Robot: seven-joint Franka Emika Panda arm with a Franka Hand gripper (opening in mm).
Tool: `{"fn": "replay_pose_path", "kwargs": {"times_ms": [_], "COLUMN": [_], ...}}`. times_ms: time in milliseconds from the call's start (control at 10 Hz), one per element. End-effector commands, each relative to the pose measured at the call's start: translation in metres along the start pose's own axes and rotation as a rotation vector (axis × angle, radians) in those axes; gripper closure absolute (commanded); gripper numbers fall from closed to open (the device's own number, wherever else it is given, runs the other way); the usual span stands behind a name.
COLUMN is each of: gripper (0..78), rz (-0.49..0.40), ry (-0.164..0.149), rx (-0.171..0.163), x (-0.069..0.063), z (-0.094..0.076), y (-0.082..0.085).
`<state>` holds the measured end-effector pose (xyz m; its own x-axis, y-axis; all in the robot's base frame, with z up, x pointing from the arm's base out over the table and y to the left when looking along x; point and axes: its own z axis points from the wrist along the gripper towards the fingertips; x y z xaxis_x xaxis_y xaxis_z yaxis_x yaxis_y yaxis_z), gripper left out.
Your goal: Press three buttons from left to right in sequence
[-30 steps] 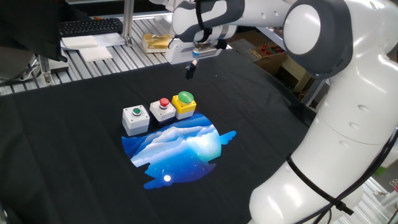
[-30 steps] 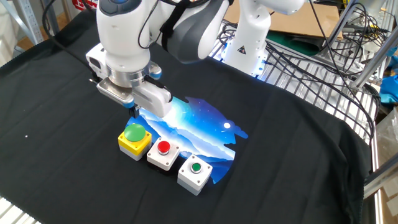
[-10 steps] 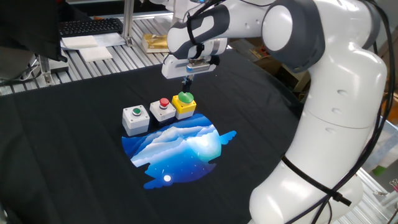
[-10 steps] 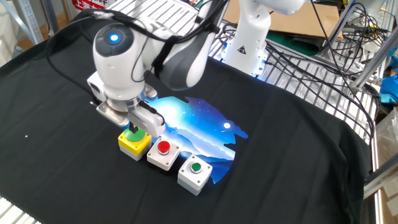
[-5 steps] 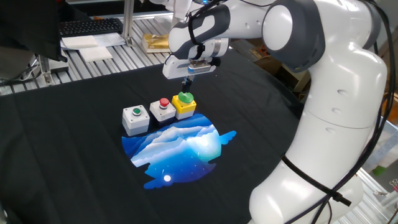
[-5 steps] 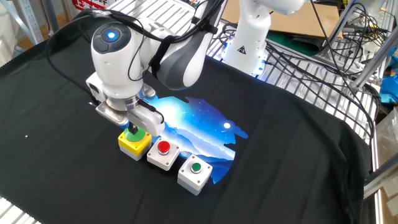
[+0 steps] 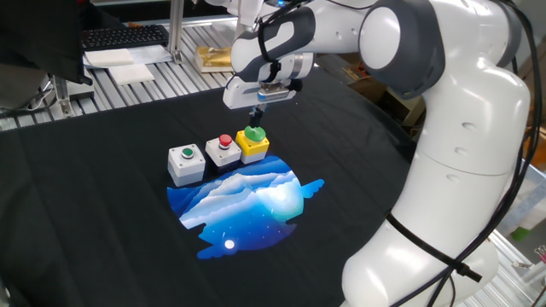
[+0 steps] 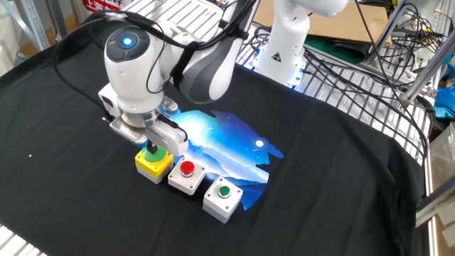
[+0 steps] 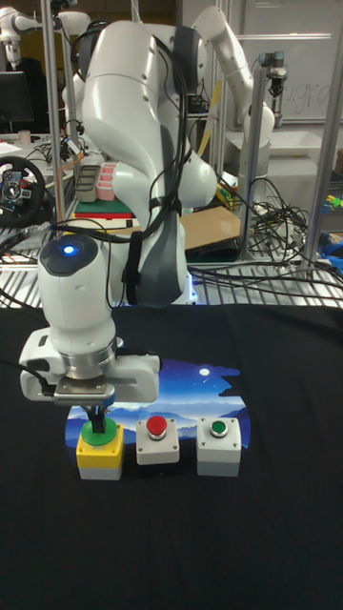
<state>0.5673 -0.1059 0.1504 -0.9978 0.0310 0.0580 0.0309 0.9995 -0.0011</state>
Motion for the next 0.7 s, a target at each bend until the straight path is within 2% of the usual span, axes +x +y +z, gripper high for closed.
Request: {"fn": "replay_pose_path", "kwargs": {"times_ms": [100,700], "gripper": [77.6,77.6], "rz": [0.004,0.011], "ry": [-0.004,0.000], "rx": [0.000,0.010], "x": [-0.0014,-0.0001], "z": [0.0001,0.0004], "y": [-0.0010,-0.0057]}}
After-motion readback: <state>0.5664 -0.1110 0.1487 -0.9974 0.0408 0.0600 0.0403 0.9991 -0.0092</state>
